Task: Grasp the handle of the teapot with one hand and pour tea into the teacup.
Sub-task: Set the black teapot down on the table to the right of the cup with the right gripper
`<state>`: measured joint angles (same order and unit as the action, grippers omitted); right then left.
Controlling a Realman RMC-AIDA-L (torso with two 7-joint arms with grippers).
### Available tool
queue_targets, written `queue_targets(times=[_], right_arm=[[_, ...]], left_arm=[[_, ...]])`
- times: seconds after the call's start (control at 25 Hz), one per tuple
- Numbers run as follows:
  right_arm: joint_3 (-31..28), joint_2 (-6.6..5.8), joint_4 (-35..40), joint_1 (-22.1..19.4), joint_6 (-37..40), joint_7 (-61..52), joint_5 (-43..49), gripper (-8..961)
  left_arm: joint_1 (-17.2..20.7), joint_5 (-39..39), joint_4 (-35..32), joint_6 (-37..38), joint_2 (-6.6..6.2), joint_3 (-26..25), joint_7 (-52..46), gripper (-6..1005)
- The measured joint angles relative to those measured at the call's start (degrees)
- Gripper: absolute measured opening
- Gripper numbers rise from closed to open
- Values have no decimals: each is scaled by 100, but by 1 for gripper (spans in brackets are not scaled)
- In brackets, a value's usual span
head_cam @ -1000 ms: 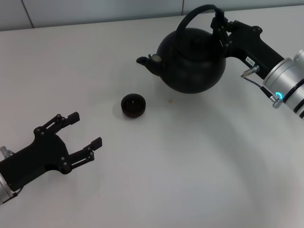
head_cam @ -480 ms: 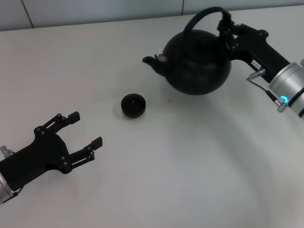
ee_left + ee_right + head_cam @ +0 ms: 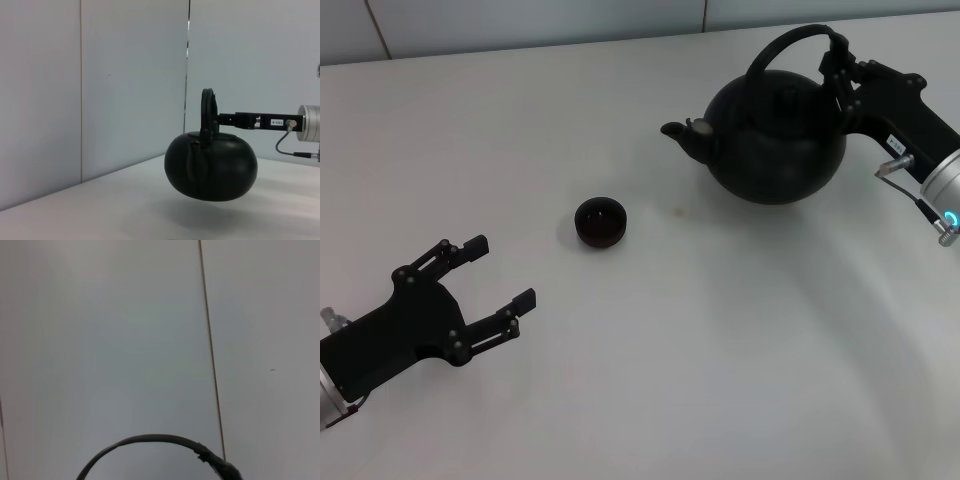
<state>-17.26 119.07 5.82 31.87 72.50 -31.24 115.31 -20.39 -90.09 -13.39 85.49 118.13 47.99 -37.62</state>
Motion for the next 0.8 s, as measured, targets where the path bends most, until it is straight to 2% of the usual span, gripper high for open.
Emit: queue_targets(times=[0.8], right_arm=[[110,-3,-58,-21,-319,190,71,88]], left_arm=[[17,0,12,39,1,0,0,859]])
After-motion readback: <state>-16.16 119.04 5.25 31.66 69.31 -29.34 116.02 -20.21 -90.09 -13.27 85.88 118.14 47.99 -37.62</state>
